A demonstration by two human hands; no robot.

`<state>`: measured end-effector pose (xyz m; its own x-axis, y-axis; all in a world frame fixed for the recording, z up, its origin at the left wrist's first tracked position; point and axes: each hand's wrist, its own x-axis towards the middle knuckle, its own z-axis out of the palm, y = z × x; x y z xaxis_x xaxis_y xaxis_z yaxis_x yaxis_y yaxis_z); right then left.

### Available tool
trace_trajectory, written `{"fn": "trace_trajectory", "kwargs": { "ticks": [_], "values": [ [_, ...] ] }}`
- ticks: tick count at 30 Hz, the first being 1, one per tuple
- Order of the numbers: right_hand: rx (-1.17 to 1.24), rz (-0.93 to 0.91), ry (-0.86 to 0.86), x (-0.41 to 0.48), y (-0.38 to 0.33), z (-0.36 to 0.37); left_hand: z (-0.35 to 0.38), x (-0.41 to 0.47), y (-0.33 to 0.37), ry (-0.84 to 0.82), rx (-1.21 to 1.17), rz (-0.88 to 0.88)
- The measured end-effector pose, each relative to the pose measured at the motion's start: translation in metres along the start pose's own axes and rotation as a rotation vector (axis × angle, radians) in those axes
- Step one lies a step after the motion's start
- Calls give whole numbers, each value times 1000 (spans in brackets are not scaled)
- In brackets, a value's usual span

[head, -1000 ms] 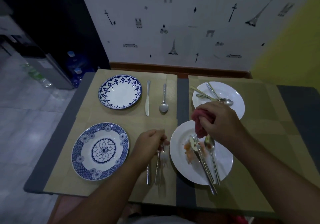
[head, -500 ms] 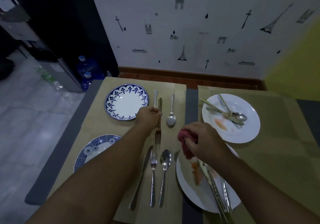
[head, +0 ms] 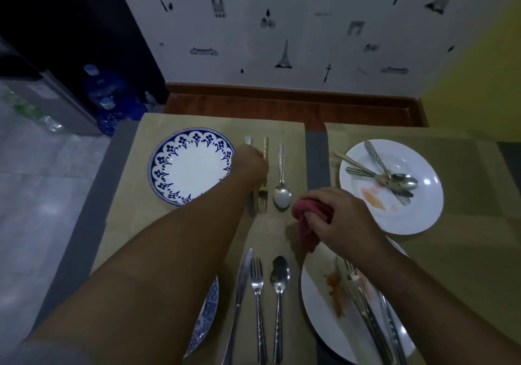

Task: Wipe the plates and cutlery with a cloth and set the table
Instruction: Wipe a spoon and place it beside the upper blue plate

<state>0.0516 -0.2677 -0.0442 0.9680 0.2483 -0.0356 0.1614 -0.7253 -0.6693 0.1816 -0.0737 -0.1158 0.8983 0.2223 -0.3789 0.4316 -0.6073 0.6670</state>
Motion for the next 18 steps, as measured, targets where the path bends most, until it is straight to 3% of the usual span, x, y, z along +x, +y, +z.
{"fn": "trace_trajectory", "kwargs": {
  "ticks": [8,18],
  "values": [
    [11,13,14,7,-3,0,2,5,3,45,220,87],
    [8,107,49,-16,-3,-21,-3,-48,9,52,109,337]
  ]
}}
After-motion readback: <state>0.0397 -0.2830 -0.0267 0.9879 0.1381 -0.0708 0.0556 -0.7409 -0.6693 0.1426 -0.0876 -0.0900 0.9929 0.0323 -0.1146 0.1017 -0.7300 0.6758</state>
